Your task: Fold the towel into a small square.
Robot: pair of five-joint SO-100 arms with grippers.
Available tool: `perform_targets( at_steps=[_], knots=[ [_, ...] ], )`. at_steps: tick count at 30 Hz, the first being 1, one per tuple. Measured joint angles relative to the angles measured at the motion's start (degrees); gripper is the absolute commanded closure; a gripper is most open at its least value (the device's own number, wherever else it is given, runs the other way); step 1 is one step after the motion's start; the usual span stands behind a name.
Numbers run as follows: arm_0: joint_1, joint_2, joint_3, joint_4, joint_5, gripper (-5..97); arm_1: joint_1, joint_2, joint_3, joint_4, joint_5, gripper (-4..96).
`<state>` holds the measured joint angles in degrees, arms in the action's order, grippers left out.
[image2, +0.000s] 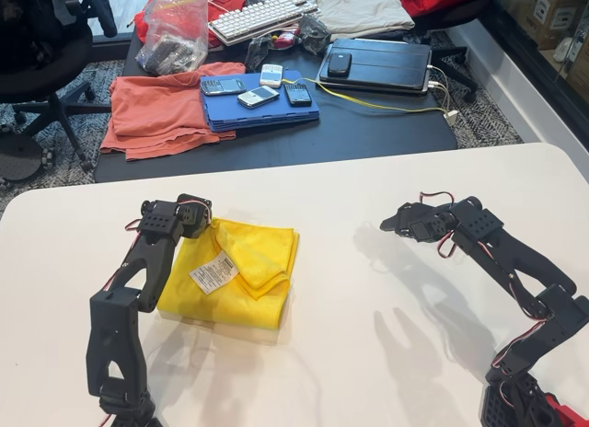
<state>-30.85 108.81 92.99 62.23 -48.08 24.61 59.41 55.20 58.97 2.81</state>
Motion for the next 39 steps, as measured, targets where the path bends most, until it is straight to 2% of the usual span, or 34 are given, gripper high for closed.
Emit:
perform_targets(
  at_steps=[10,19,23,25,29,32,35,37,39],
  knots=[
    [-0.79,0.0,0.0,1.32,0.18,76,-0.26,-16.7,-18.37,0.44,0.0,89.4],
    [-0.09,0.0,0.0,1.32,0.18,76,-0.44,-17.05,-23.29,7.29,7.03,54.5],
    [-0.62,0.0,0.0,1.32,0.26,76,-0.09,-16.44,-23.47,15.03,7.29,47.7],
    [-0.35,0.0,-0.26,1.23,1.41,76,-1.23,-13.54,-24.17,19.78,7.73,47.6],
    [-2.64,-1.32,-7.21,0.44,7.21,76,-4.31,0.09,-28.3,29.09,7.38,47.6],
    [-6.5,-9.93,-15.38,0.88,4.22,76,-3.96,9.93,-30.85,34.19,7.38,47.6],
    [-8.26,-20.48,-25.14,2.55,-3.08,76,-4.13,17.14,-31.55,37.18,7.56,47.6],
    [-8.44,-26.54,-33.84,4.92,-2.99,76,-5.19,20.83,-31.55,37.88,6.94,47.6],
    [-10.11,-32.43,-42.89,7.47,1.49,76,-5.8,24.17,-31.55,38.06,6.68,47.6]
  ],
)
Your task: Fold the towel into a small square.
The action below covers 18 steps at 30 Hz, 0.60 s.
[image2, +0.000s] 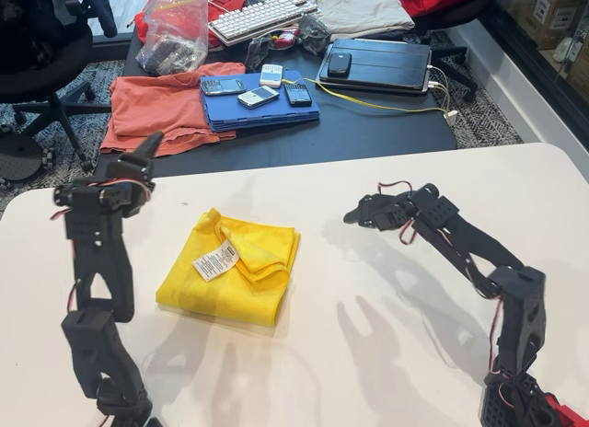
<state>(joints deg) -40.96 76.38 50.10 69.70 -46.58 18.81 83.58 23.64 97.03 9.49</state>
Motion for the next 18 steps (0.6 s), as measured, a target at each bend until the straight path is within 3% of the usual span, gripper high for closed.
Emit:
perform_targets(
  at_steps=[5,8,11,18],
  knots=[
    [-5.71,-15.56,-23.38,6.94,17.75,76,-1.93,5.62,-0.26,0.0,-0.18,47.6],
    [-10.02,-23.2,-34.72,8.53,15.91,76,-1.76,9.58,-0.26,0.0,0.18,47.6],
    [-12.83,-29.79,-44.38,9.58,4.75,76,-1.76,14.33,-0.35,0.0,0.62,47.6],
    [-13.45,-39.11,-54.84,8.88,-38.06,76,-1.93,19.78,-0.35,0.26,0.88,47.6]
  ],
)
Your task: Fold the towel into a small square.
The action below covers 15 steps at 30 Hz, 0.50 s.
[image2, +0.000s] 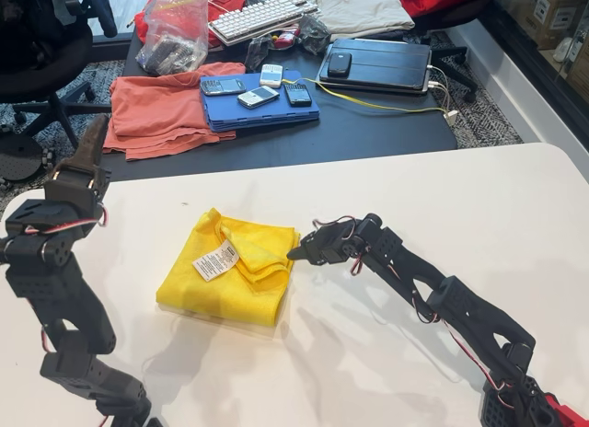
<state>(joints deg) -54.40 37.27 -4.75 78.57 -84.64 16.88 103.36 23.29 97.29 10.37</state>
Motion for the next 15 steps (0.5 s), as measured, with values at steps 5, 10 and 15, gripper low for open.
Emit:
perform_targets(
  at_steps=[5,10,15],
  knots=[
    [0.53,-4.22,-4.48,-6.68,-13.97,76,0.09,0.26,0.0,0.0,-0.09,47.6],
    [-1.67,-8.53,-4.83,-17.49,-9.05,76,-0.44,0.09,0.0,0.0,-0.44,47.6],
    [-3.69,-10.9,-5.19,-22.94,-1.67,76,-0.09,0.09,0.0,0.0,0.0,47.6]
  ],
)
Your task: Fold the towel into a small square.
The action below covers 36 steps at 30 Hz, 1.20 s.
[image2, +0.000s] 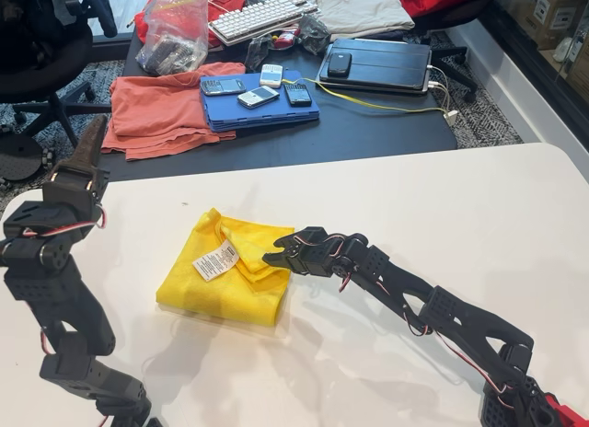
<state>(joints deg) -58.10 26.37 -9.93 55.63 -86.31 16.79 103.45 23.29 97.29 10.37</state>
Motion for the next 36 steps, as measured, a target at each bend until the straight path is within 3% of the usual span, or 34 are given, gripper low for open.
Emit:
perform_targets(
  at_steps=[8,15,22,30,36],
  knots=[
    [-1.76,-5.1,-0.09,-6.5,0.35,76,-0.53,-0.26,0.0,0.0,-0.18,47.6],
    [-1.14,-10.2,-0.09,-9.93,-9.93,76,-0.26,-0.26,0.0,0.0,0.0,47.6],
    [-1.05,-10.37,-0.09,-10.02,-11.51,76,-0.18,-0.26,0.0,0.0,-0.09,47.6],
    [-1.05,-11.51,-0.09,-10.28,-16.96,76,-0.44,-0.26,0.0,0.0,-0.09,47.6],
    [1.05,-17.05,-0.09,-22.15,-21.01,76,0.0,-0.26,0.0,0.0,0.09,47.6]
  ],
)
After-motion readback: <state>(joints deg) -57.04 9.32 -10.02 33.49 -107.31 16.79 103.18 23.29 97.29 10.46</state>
